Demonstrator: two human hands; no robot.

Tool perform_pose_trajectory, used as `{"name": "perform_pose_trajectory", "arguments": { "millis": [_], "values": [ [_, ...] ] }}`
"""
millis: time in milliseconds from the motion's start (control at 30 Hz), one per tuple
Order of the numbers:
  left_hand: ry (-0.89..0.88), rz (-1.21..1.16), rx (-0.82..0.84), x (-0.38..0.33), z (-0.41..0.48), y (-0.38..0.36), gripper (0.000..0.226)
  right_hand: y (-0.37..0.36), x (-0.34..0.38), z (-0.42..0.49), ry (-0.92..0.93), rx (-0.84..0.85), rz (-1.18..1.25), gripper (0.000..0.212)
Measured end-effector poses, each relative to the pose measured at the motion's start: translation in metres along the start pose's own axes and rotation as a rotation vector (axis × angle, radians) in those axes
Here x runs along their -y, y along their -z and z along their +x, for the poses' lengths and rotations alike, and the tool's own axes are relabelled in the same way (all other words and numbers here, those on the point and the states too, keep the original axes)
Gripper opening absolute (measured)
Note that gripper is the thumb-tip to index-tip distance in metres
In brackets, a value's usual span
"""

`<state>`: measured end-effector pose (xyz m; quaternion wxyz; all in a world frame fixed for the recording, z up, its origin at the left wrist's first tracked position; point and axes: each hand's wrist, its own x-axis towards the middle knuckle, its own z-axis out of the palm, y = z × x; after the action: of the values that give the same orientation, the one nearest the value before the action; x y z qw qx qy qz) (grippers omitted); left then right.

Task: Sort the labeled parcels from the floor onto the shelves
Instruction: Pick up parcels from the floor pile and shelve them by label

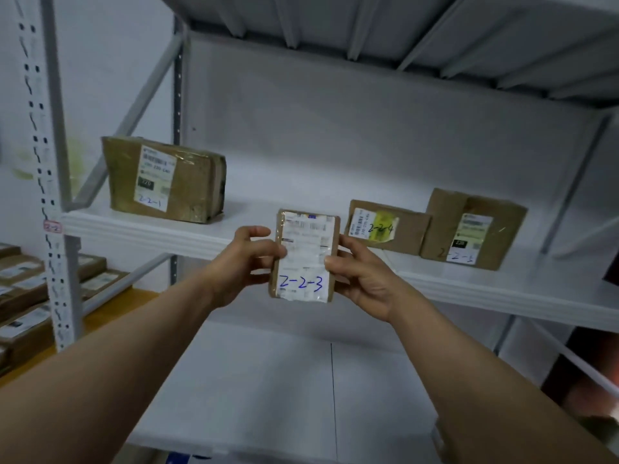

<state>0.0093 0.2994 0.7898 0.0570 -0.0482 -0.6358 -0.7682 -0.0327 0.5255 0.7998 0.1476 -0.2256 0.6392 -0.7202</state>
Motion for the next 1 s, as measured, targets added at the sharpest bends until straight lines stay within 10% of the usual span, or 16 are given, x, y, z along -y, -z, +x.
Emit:
{"name": "perform_pose_trajectory", "arguments": {
  "millis": [733, 1000],
  "values": [
    [-0.24, 0.507, -0.116, 0.012, 0.168, -0.018, 0.087, 0.017, 0.0, 0.147, 0.189, -0.616, -0.525, 0.053],
    [-0.107, 0.665, -0.205, 0.026, 0.221, -0.022, 0.04, 0.044, -0.02, 0.181, 0.125, -0.815, -0.503, 0.032]
  ]
}}
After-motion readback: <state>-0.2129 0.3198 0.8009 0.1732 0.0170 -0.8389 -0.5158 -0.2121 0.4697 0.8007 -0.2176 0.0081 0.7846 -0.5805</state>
